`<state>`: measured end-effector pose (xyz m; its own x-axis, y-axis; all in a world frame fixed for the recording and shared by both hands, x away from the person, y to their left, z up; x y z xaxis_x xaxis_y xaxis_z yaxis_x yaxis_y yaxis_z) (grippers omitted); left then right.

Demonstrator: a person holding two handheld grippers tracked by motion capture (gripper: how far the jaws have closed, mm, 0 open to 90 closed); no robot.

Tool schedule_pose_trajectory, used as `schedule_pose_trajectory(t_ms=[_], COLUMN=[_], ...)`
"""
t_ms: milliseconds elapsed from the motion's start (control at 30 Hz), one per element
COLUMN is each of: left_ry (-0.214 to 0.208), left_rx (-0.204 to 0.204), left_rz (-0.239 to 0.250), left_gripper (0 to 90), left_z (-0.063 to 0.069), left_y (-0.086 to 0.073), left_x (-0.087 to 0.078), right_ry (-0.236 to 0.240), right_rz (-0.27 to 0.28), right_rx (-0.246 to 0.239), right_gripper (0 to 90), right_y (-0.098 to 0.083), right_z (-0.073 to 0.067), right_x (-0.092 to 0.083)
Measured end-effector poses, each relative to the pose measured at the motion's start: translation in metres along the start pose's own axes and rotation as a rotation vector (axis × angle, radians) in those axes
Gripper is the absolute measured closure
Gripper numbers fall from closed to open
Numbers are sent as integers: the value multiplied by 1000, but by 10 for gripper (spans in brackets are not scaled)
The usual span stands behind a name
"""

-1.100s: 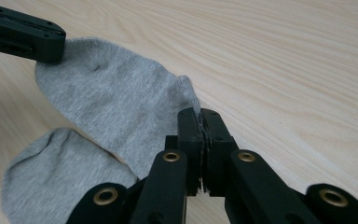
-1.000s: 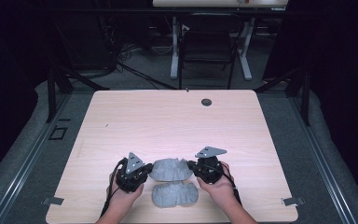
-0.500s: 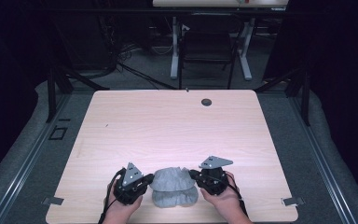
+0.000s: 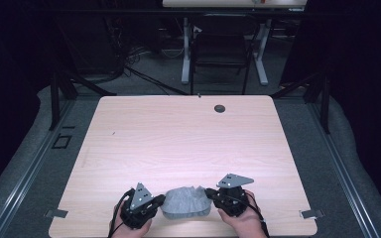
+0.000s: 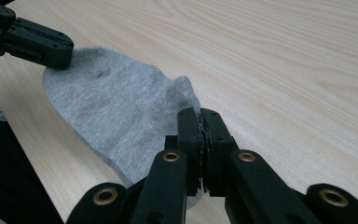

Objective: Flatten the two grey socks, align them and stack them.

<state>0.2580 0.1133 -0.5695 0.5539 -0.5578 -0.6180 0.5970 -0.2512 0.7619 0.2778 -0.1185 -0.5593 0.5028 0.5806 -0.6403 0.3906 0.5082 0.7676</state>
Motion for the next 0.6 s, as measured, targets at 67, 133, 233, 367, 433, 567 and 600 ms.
schedule_pose_trajectory(t_ms=[67, 133, 233, 367, 433, 567, 600], left_ry=[-1, 6, 15, 18, 18, 26, 29], left_rx=[-1, 8, 10, 13, 18, 18, 18], left_rz=[-4, -12, -17, -25, -30, -50, -50], left_gripper=[878, 878, 878, 878, 878, 878, 878], left_z=[1, 1, 0, -1, -1, -2, -3], left_y=[-2, -5, -7, -10, -11, -15, -16], left_x=[1, 3, 6, 10, 10, 13, 14], right_ry=[-2, -1, 4, 10, 12, 13, 15], right_rz=[4, -5, -4, -17, -14, -29, -37], right_rx=[1, -6, 2, 2, 1, 2, -1], right_gripper=[876, 876, 876, 876, 874, 874, 873], right_y=[-1, -4, -7, -11, -11, -13, -15], right_z=[-1, -2, -3, -3, -4, -4, -3], right_x=[0, 1, 4, 7, 8, 10, 10])
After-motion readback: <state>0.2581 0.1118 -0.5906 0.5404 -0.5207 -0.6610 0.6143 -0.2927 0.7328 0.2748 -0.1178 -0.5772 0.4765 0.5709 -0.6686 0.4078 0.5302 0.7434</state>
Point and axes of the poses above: each handheld gripper's, and its own axes: x roughly forward along the jaws, y roughly out of its top, z roughly to its right, the point moved 5 cm from there along x, roughly forward along the jaws, and after that the axes turned 12 degrees about -x, right-handed, at the moved point
